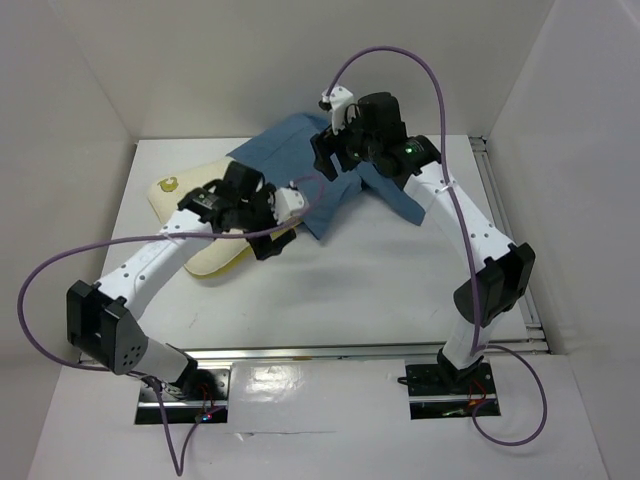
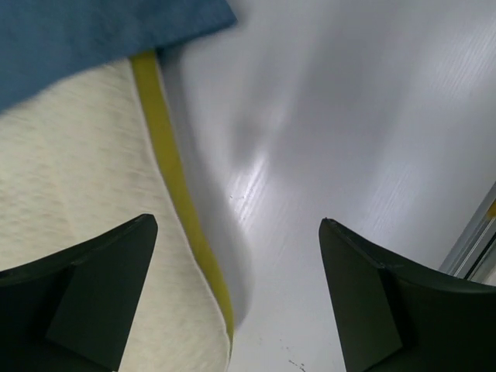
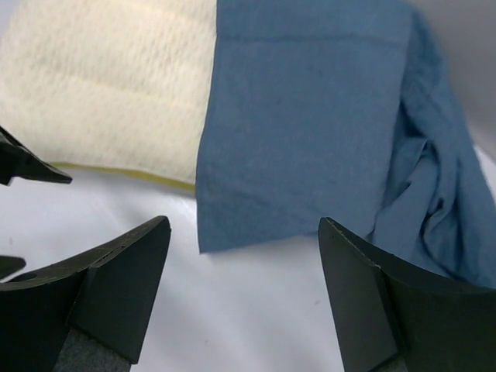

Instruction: Put the pillow into the pillowcase

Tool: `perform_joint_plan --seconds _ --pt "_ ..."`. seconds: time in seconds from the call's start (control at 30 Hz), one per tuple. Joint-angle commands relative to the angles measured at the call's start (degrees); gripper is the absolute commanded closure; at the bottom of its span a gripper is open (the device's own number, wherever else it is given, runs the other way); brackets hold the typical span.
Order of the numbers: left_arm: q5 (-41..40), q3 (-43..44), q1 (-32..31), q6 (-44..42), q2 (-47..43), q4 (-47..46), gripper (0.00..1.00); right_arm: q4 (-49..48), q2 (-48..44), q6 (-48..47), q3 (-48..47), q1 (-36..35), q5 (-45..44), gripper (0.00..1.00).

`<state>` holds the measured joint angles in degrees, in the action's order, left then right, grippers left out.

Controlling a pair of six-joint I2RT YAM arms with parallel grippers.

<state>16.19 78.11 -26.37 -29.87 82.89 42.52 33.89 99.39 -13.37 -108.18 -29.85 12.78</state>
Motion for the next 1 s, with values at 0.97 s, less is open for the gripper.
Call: perform_joint_plan --seconds 0.97 --pt "-17.2 -24.4 10.1 -3.3 -3.9 -18.4 0.0 7.8 -1.3 5.9 11.8 5.9 -0.3 0.17"
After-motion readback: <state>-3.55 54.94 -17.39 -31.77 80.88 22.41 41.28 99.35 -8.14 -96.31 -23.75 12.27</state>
